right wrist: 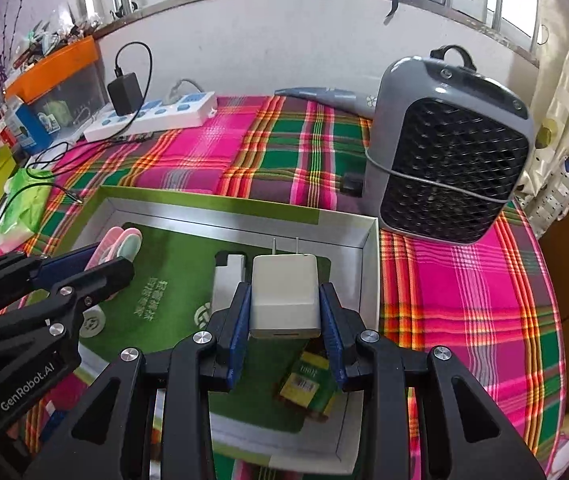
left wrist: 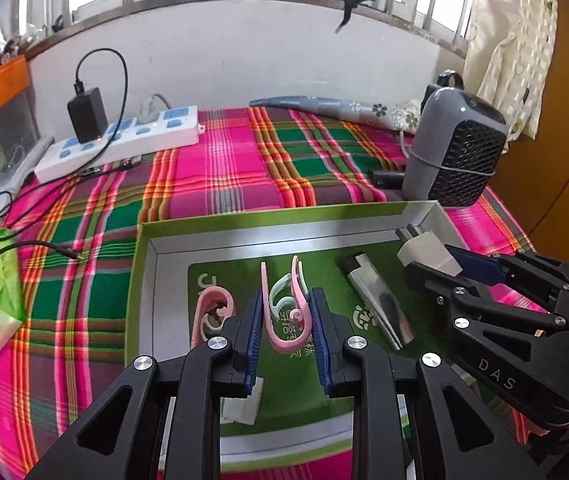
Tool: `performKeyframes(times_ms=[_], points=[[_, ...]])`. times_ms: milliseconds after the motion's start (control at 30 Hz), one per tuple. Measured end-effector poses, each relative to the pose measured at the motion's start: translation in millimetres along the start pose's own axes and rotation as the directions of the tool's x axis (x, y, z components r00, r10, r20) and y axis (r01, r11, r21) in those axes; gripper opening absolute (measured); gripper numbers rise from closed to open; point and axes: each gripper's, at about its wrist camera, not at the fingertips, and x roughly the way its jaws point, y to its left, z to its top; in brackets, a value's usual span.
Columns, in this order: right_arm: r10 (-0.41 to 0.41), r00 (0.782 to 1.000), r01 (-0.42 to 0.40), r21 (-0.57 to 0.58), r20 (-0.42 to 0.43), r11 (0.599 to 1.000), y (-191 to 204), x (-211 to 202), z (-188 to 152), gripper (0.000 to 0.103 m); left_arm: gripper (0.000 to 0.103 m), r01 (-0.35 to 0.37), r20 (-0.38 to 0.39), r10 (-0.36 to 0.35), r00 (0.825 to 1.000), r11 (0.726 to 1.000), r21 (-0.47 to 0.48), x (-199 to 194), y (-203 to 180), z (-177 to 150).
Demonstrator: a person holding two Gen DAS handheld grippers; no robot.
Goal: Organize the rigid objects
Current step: 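Carry the pink ear hook and white charger with both grippers over the box, then lower both items into the box and open both grippers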
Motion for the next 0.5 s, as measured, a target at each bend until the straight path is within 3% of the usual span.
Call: performKeyframes(times_ms=[500], points=[[0.002,0.999,-0.003,-0.015,-0.042,1.000,4,22,8,0.035,0.022,-0.032,-0.043,0.032,0.999,0.999,0.016,19,-2,3]])
